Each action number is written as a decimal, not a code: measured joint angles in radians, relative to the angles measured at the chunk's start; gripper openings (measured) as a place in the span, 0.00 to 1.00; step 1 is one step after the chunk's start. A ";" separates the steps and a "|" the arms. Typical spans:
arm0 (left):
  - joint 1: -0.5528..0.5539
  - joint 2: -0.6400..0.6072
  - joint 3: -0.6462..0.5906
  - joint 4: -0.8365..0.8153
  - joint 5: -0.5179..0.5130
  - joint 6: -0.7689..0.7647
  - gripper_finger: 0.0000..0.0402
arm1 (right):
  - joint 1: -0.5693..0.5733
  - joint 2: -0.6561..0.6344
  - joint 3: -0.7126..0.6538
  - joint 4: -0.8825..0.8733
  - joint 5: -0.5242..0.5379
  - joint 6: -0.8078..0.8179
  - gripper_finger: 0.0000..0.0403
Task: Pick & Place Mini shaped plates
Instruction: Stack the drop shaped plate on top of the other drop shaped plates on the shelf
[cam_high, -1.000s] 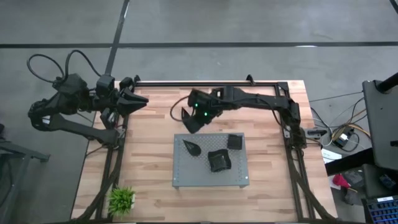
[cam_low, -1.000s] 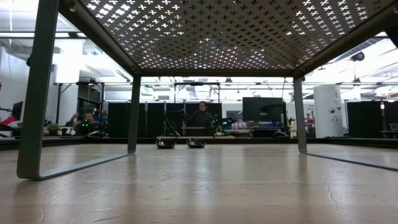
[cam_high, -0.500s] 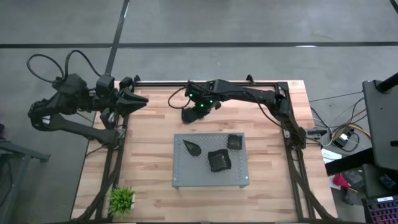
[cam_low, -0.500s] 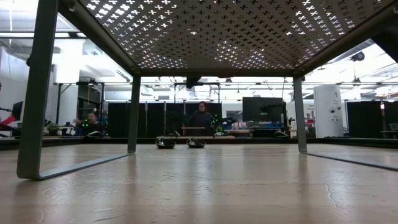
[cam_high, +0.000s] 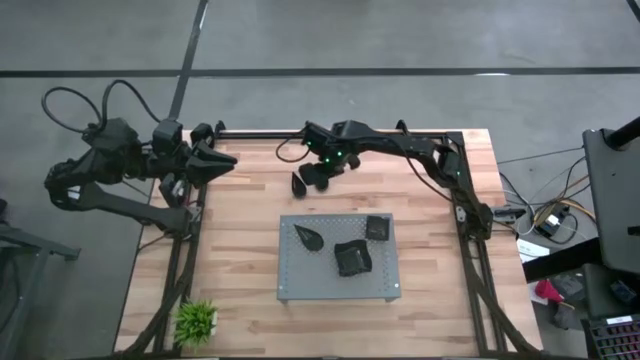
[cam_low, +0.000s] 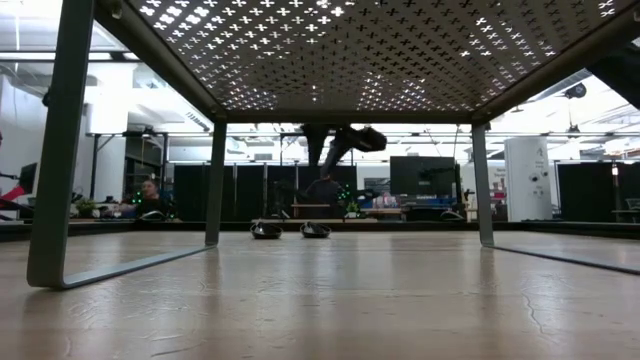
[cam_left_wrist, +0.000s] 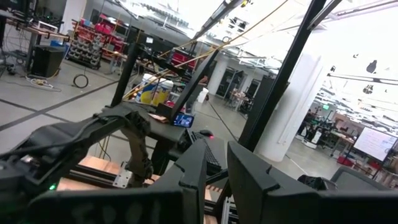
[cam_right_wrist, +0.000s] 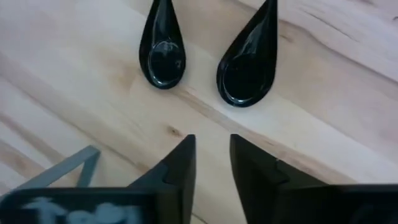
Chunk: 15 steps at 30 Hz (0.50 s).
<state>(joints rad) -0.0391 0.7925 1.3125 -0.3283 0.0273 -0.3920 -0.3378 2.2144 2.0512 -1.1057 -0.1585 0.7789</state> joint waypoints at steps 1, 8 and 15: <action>0.000 0.000 0.000 0.000 0.000 0.000 0.15 | -0.002 0.010 0.000 0.002 0.000 0.001 0.24; 0.000 -0.010 0.000 0.000 0.000 0.000 0.15 | -0.014 0.070 0.000 0.006 0.003 0.010 0.38; 0.000 -0.021 0.000 0.000 0.000 0.000 0.15 | -0.035 0.115 -0.003 -0.014 0.001 0.007 0.47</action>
<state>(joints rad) -0.0390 0.7712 1.3125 -0.3286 0.0273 -0.3920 -0.3729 2.3292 2.0486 -1.1200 -0.1577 0.7859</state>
